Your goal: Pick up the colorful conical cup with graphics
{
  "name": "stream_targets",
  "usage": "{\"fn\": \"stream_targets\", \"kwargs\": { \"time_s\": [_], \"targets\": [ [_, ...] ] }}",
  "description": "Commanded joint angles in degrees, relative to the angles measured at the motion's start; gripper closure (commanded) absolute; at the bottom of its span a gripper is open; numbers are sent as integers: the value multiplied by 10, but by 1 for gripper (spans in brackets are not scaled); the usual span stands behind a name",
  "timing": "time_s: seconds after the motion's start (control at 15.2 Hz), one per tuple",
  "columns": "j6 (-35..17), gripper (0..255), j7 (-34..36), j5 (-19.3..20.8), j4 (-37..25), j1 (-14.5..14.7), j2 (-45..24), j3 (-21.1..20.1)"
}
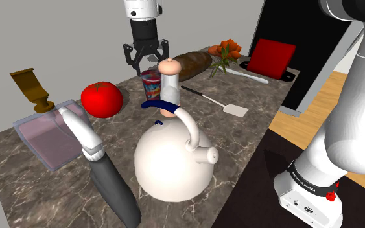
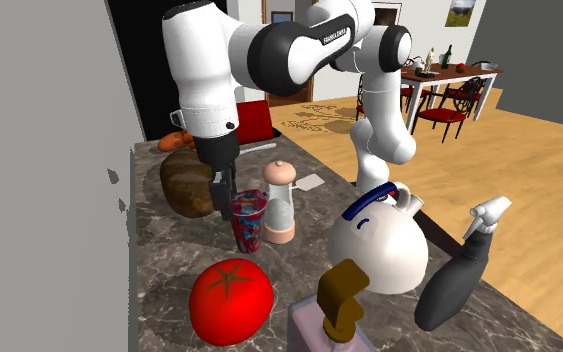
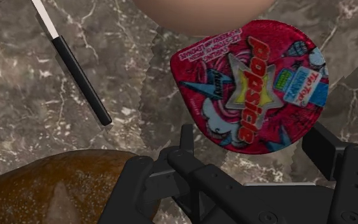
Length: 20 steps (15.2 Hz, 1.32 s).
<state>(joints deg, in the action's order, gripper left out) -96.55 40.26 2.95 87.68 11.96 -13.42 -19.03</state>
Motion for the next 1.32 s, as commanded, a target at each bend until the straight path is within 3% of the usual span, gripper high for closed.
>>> {"fn": "stream_targets", "kwargs": {
  "time_s": [0.0,0.4,1.25],
  "targets": [
    [0,255,0,0,1,0,-1,0],
    [-1,255,0,-1,3,0,0,0],
    [107,255,3,5,-123,8,-18,-2]
  ]
}}
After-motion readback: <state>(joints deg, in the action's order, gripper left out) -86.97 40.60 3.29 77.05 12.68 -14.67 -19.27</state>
